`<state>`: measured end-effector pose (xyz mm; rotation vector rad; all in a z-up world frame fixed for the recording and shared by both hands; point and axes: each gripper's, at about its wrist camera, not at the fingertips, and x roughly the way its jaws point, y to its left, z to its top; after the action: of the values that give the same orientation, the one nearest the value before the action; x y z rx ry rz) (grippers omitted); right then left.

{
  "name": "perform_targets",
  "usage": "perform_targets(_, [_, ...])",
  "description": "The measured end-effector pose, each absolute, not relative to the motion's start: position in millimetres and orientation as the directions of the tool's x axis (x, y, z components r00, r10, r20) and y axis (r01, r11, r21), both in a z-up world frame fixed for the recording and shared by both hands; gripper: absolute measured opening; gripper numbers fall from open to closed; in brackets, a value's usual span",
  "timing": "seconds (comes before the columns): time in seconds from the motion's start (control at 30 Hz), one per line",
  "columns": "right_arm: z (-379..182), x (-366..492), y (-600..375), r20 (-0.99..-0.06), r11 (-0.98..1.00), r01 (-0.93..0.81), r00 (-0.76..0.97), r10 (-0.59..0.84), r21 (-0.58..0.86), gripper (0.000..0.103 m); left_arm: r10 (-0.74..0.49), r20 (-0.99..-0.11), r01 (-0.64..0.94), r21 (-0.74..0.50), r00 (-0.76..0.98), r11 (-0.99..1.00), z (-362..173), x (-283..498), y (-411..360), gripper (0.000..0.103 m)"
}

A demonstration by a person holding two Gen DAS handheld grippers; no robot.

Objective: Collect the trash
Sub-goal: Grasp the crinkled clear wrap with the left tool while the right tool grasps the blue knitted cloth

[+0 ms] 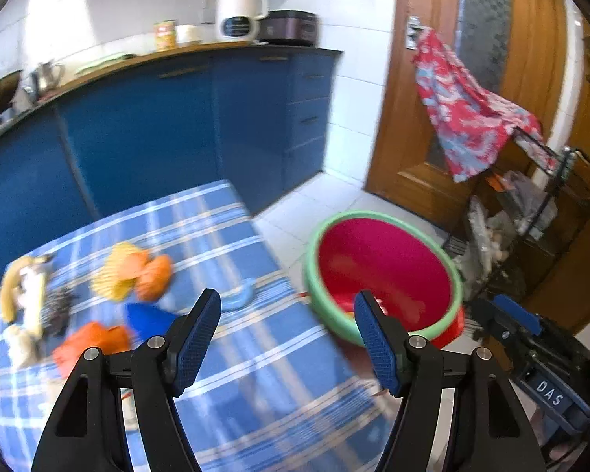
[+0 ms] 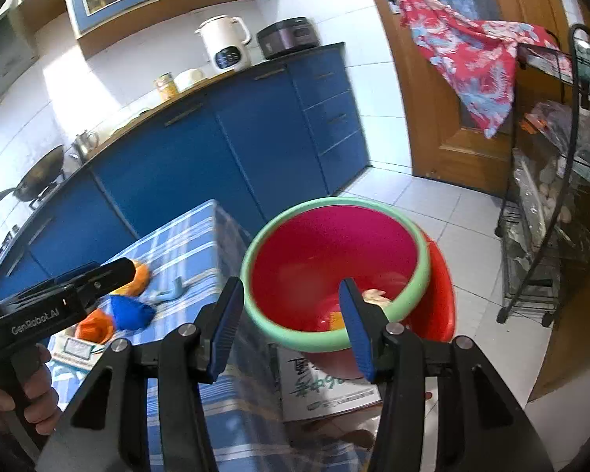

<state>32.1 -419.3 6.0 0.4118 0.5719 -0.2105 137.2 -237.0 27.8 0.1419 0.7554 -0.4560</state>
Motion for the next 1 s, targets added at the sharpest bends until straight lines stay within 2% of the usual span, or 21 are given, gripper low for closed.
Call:
perform_targets(0.6, [17.0,86.1,-313.7,-0.602,0.955,0.078,0.790,0.116,0.287,0.055,-0.146,-0.663,0.163,-0.038,0.734,0.986,44.0,139.2,-85.8,0.072])
perform_targets(1.0, [3.1,137.8,-255.9,-0.654,0.963,-0.020,0.731,0.197,0.268,0.055,-0.045,-0.694,-0.030,-0.095,0.718,0.995,16.4,160.7,5.4,0.072])
